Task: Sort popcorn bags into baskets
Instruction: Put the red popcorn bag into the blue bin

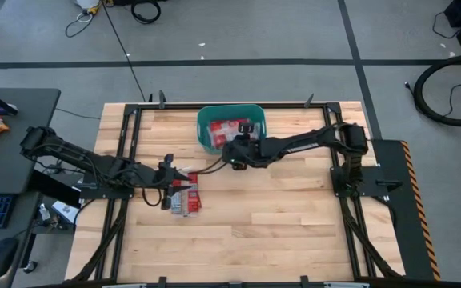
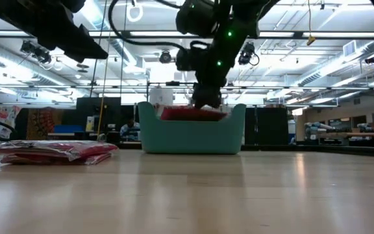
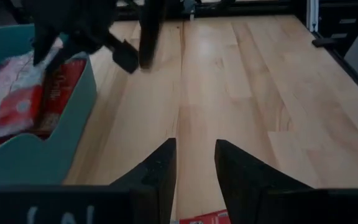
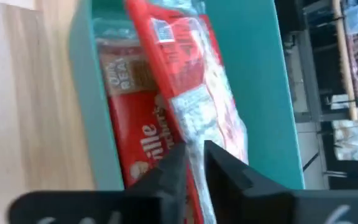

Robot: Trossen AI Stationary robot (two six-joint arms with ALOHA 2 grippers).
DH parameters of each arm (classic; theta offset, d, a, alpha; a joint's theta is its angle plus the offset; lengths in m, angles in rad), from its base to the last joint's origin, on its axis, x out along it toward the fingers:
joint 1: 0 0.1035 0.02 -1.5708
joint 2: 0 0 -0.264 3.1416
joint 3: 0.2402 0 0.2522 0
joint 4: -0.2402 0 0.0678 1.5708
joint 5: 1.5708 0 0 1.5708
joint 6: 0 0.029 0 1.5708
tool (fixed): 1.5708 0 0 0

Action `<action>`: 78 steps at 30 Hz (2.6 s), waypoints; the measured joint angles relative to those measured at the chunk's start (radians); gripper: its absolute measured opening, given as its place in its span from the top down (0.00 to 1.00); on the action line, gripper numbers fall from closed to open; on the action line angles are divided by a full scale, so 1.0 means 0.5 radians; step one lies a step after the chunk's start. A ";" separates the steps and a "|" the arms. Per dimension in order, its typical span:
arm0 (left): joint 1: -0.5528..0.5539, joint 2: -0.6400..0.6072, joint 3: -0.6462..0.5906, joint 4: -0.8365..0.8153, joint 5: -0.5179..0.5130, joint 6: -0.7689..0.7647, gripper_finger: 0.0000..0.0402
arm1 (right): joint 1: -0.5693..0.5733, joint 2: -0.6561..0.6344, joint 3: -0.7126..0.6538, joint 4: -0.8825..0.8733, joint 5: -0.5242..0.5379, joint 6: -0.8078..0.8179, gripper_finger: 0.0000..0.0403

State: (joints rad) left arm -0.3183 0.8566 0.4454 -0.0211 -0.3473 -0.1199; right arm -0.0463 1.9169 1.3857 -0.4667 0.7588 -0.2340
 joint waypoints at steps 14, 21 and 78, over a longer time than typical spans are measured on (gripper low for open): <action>0.003 0.000 0.001 -0.123 -0.018 -0.230 0.71 | 0.265 -0.434 0.002 -0.053 -0.264 0.414 0.62; 0.001 0.001 0.002 -0.219 0.195 -0.262 0.71 | 0.478 -0.438 0.002 -0.035 -0.520 0.631 0.63; -0.287 1.338 0.377 -0.315 -0.604 0.544 0.55 | 0.594 -0.105 -0.428 0.564 -0.524 0.978 0.63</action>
State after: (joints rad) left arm -0.4619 1.5255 0.6338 -0.1784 -0.6493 0.1519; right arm 0.2508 1.8645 1.1719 -0.1849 0.4967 0.2550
